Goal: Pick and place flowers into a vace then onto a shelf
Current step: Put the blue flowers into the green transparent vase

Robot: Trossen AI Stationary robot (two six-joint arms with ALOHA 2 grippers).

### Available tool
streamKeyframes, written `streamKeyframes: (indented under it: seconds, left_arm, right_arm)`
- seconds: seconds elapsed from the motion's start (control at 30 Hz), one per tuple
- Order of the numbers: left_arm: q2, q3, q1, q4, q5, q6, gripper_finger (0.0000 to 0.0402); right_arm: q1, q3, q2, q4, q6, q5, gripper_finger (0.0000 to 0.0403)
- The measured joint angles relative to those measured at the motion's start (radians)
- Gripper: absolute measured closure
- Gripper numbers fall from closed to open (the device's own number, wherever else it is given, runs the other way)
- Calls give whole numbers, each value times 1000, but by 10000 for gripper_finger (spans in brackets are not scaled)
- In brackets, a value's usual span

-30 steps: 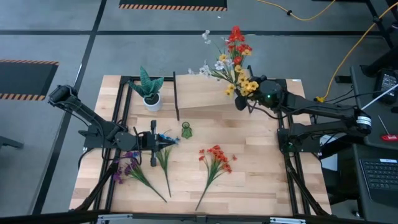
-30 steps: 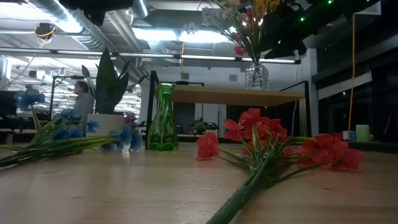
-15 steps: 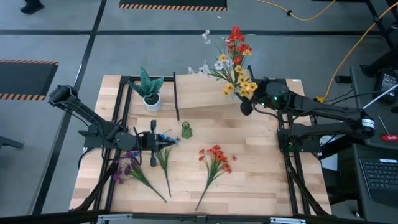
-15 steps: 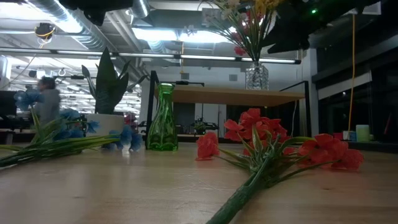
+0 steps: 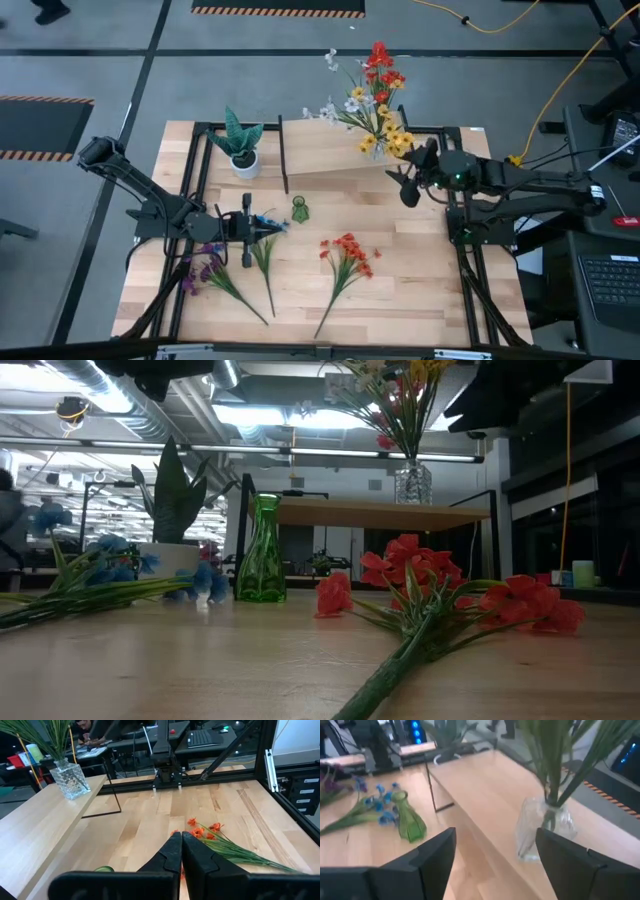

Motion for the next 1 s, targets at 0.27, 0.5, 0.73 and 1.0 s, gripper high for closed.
streamKeyframes:
  seconds: [0.27,0.5,0.73,1.0]
  left_arm:
    - [0,0,0,0,-1,0,399]
    - [0,0,0,0,-2,0,397]
    - [0,0,0,0,-2,0,400]
    - [3,0,7,0,-15,-15,397]
  right_arm:
    - [145,-24,21,-7,17,88,219]
    - [217,-199,23,251,-6,88,309]
    - [250,-442,23,645,-97,88,394]
    - [259,-573,23,856,-225,42,392]
